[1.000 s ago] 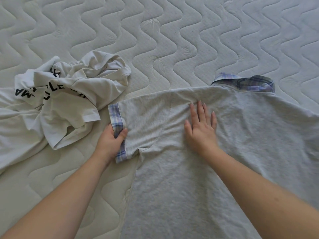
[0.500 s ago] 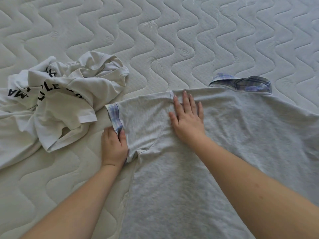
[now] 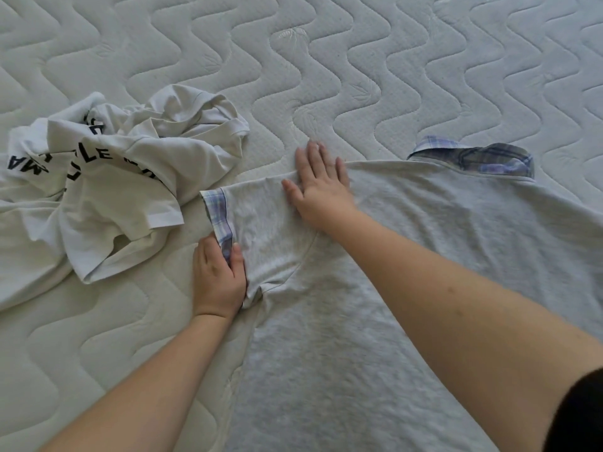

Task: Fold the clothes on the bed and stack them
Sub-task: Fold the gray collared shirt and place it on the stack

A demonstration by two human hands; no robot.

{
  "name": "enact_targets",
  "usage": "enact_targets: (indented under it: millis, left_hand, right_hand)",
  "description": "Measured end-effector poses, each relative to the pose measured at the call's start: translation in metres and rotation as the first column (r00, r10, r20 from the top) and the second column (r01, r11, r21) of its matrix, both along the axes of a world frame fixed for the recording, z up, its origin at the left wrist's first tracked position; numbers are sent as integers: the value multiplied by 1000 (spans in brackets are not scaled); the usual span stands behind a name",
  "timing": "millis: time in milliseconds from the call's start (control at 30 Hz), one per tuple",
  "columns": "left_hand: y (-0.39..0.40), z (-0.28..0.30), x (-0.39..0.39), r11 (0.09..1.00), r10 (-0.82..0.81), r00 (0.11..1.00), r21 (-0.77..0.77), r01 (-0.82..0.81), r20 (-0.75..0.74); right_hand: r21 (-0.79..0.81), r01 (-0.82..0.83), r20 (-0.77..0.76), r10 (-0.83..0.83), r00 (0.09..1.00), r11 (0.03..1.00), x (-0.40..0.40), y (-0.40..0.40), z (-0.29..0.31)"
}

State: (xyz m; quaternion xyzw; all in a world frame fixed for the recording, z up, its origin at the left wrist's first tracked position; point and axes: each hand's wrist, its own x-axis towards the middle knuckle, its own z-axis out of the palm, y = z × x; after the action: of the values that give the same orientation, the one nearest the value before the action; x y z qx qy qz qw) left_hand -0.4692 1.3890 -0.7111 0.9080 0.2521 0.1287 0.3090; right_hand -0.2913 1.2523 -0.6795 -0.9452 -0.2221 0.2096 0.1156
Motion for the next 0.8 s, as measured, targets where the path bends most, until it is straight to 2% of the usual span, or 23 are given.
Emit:
enact_targets:
  millis: [67,133,233,333,367,433,533,633,700,800]
  left_hand:
    - [0,0,1,1000,-7,1000,-1,7,2]
    - [-1,-1,1,1000,-5,1000,-2,5,-4]
    - [0,0,3,1000,10,1000,-16,-10,-15]
    - [-2,7,3,1000,3,999,-23,-4,-44]
    - [-3,11,1,999,-1,999,-36,-1,-51]
    - [0,22,-3,991,28,997,-127,-37,-68]
    - [7,52,2,941,66,993,-326,-94,-95]
    - [-7,100,15,870,-160,987,-471,144,5]
    - [-35,132,27,803,-315,944,-503,322,102]
    - [-84,159,46,730,-566,808,-354,584,165]
  right_hand:
    - [88,-27,72,21,997,996,-8,-6,7]
    - [188,13,116,-35,993,982,-19,-16,13]
    - [378,198,64,-239,969,905,-43,-33,24]
    - [472,346,123,-449,885,811,-68,-45,30]
    - [468,408,67,-491,868,784,-76,-48,32]
    - [442,560,-198,-532,823,701,-86,-54,37]
    - [391,698,-567,-441,696,599,-79,-68,44]
    - [340,880,-854,-284,437,332,-65,-84,59]
    - [337,916,-908,-183,377,215,-65,-99,70]
    - [336,940,-934,-106,340,54,-66,-121,81]
